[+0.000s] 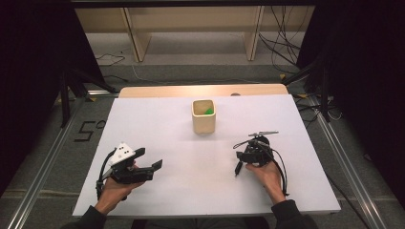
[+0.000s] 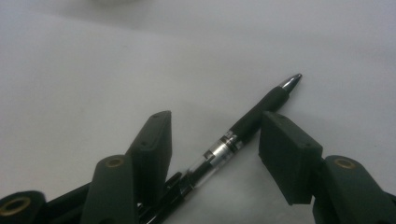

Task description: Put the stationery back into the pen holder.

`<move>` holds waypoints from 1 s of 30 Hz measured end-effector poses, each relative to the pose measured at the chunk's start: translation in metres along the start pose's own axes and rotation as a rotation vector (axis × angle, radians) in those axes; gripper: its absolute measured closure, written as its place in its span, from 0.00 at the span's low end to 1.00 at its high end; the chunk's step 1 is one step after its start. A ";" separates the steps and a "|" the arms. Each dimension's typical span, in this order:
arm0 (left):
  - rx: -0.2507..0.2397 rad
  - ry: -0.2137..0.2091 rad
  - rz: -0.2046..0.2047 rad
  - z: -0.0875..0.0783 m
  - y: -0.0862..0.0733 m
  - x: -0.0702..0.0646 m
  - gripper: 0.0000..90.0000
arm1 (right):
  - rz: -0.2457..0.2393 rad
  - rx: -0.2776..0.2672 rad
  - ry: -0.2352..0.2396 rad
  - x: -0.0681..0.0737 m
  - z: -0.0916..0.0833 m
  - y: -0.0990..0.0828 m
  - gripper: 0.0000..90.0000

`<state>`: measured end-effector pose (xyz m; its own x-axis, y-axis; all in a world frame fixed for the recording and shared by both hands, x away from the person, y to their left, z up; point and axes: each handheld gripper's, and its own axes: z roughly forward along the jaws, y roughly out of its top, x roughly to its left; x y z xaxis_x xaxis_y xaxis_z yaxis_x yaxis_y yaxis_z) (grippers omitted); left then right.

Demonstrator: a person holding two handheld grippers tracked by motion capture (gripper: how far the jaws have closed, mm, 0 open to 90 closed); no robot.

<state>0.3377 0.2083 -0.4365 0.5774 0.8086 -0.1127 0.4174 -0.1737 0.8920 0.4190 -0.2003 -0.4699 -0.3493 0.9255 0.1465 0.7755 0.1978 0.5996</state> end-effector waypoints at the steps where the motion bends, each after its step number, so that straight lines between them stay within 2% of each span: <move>1: 0.000 0.000 0.000 0.000 0.000 0.000 0.20 | 0.002 0.002 -0.002 0.000 0.000 0.000 0.51; 19: 0.004 0.000 0.004 0.001 0.000 0.000 0.20 | -0.006 0.034 -0.058 0.003 0.007 0.000 0.55; 30: 0.007 -0.003 0.007 0.001 0.000 0.000 0.20 | -0.061 0.058 -0.106 0.009 0.009 0.002 0.59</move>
<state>0.3383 0.2075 -0.4374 0.5823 0.8058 -0.1078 0.4181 -0.1831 0.8898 0.4219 -0.1887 -0.4741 -0.3412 0.9397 0.0251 0.7845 0.2700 0.5583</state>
